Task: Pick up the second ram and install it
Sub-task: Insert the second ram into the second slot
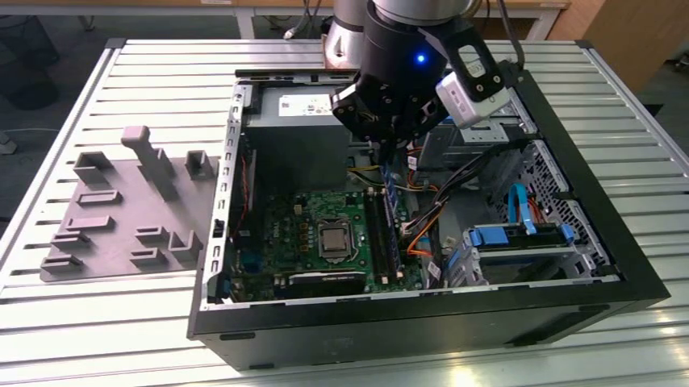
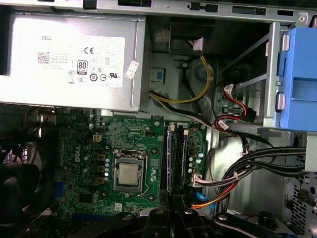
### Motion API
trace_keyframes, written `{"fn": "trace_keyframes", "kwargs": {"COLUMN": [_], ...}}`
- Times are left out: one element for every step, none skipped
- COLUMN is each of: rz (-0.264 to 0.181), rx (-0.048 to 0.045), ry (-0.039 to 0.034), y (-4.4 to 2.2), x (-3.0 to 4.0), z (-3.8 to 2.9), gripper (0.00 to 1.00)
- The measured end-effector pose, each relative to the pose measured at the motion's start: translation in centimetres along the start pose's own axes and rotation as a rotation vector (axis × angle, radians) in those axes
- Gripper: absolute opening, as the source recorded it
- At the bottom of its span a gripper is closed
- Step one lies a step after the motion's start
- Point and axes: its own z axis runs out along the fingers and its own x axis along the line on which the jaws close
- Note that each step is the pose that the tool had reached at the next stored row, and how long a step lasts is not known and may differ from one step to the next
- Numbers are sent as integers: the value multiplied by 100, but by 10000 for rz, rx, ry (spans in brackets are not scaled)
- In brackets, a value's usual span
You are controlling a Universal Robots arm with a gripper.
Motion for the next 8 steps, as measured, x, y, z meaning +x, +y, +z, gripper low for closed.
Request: {"fn": "trace_keyframes", "kwargs": {"rz": [0, 0, 0, -1, 0, 11, 64, 146], "rx": [0, -1, -1, -1, -1, 0, 1, 1], "ry": [0, 0, -1, -1, -1, 0, 0, 1], "y": [0, -1, -5, -10, -12, -16, -16, -16], "x": [0, 0, 0, 0, -1, 0, 0, 0], "z": [1, 3, 5, 11, 25, 41, 59, 76], "gripper": [14, 14, 14, 14, 14, 14, 14, 14]}}
